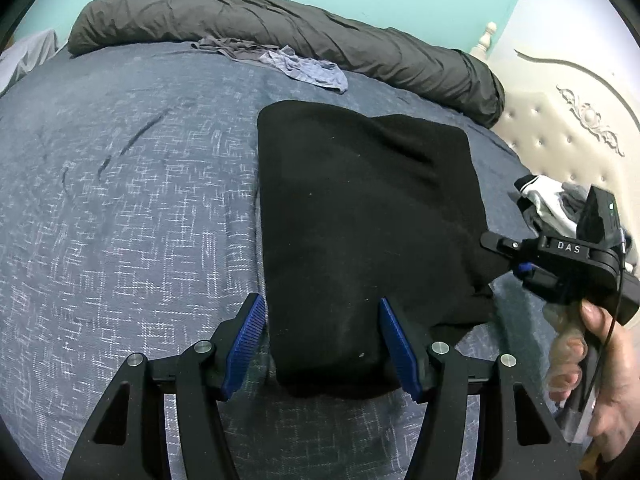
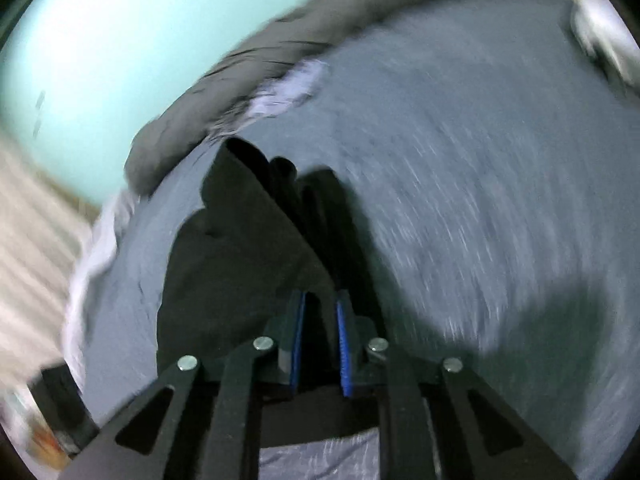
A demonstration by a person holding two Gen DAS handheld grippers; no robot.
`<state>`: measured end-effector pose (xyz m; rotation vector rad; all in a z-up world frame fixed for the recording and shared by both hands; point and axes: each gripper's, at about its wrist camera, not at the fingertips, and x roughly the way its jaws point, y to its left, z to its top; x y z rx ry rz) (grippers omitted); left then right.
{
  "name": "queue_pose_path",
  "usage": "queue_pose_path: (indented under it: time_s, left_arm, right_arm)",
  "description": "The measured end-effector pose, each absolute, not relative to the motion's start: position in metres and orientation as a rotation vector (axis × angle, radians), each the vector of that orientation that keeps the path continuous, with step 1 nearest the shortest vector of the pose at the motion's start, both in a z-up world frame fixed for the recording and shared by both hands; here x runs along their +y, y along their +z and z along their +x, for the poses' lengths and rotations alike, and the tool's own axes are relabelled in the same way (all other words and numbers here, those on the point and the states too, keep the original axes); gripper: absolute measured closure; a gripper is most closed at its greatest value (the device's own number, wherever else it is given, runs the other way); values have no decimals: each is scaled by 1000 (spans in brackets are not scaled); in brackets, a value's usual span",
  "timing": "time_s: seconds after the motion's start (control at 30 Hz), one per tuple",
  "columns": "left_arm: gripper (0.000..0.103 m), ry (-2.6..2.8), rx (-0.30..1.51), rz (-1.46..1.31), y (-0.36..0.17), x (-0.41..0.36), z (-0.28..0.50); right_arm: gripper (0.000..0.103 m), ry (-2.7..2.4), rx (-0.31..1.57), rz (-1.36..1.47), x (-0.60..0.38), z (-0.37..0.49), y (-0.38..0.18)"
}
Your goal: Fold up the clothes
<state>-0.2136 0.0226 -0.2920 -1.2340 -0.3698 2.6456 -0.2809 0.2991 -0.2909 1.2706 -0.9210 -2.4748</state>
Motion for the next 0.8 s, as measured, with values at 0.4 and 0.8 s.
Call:
queue_pose_path:
  time_s: [0.4, 0.8]
  left_arm:
    - [40, 2652, -398, -1233, -290, 18, -215]
    - [40, 2621, -388, -1262, -297, 21, -217]
  right_arm:
    - [79, -2540, -497, 1139, 260, -332, -208]
    - [100, -2480, -73, 1460, 211, -414, -254]
